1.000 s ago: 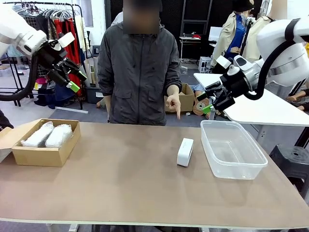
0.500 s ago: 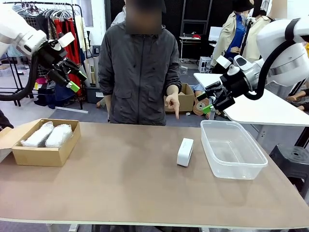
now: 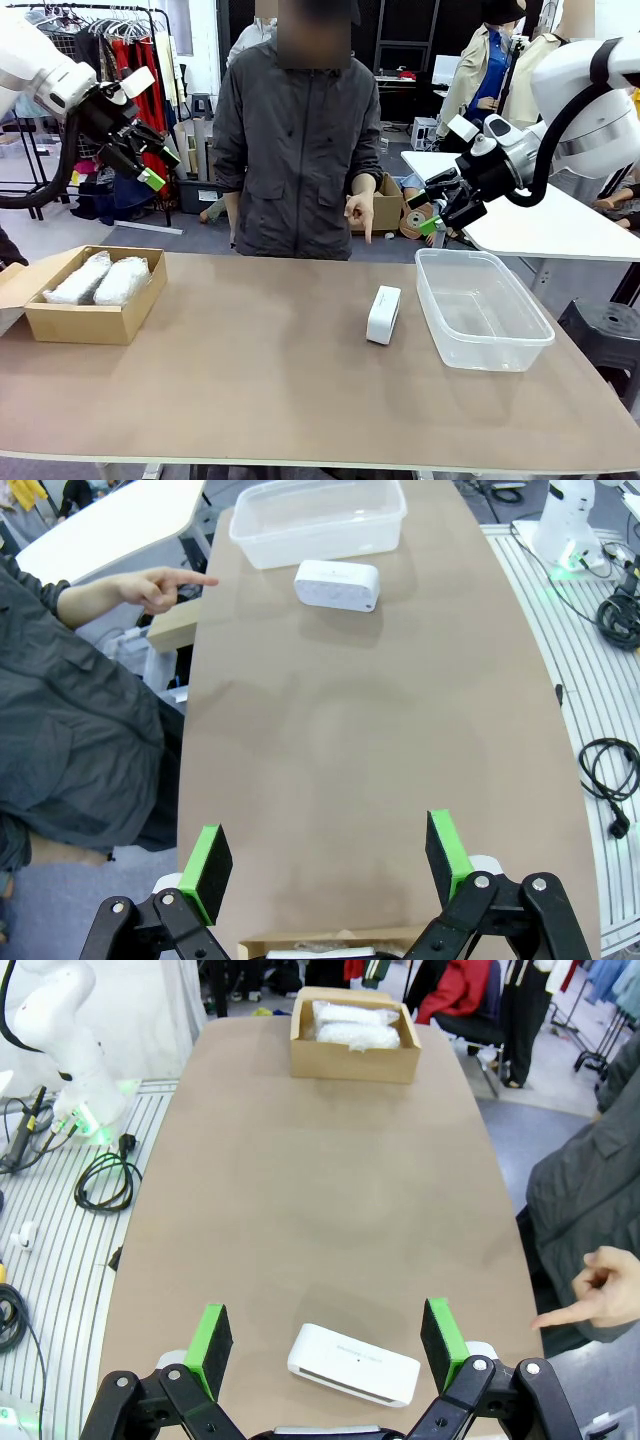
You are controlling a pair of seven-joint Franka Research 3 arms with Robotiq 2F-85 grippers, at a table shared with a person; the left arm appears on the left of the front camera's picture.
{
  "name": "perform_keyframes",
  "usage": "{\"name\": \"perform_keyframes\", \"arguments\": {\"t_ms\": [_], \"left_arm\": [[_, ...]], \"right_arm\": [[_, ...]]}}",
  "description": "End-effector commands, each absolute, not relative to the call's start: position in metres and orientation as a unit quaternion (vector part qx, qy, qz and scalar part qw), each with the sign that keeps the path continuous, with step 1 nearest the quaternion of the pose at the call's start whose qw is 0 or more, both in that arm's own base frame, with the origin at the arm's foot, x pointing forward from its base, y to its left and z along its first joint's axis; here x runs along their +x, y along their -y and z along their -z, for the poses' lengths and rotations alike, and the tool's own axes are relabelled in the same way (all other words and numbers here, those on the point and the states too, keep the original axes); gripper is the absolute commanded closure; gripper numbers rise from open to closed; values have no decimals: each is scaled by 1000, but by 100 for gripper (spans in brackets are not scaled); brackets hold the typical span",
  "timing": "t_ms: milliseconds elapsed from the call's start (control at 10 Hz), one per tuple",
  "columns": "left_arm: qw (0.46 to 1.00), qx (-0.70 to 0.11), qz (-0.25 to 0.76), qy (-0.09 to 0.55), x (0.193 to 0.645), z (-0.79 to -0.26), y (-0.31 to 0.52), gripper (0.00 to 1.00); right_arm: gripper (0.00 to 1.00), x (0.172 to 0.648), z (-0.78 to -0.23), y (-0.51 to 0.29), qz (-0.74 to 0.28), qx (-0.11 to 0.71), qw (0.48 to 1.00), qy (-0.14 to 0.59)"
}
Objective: Separate and place wrapped and unwrapped clocks.
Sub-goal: Pick up the Digital clock indicated by the person.
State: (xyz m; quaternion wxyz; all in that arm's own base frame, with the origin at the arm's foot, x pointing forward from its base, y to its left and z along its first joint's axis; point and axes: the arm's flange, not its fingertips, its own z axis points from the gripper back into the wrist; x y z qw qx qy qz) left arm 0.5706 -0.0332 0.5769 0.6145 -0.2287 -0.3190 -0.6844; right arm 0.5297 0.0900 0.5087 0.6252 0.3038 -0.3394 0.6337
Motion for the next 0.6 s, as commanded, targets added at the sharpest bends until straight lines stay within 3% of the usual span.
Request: {"name": "perform_keyframes", "arguments": {"t_ms": [0,500], "left_arm": [[617,-224,686,315,571,-579,32,0],[617,-224,686,315,571,-579,32,0]], "right_arm": [[0,529,-510,-90,-637,302,624,337],[0,529,-510,-90,-637,302,624,337]]}}
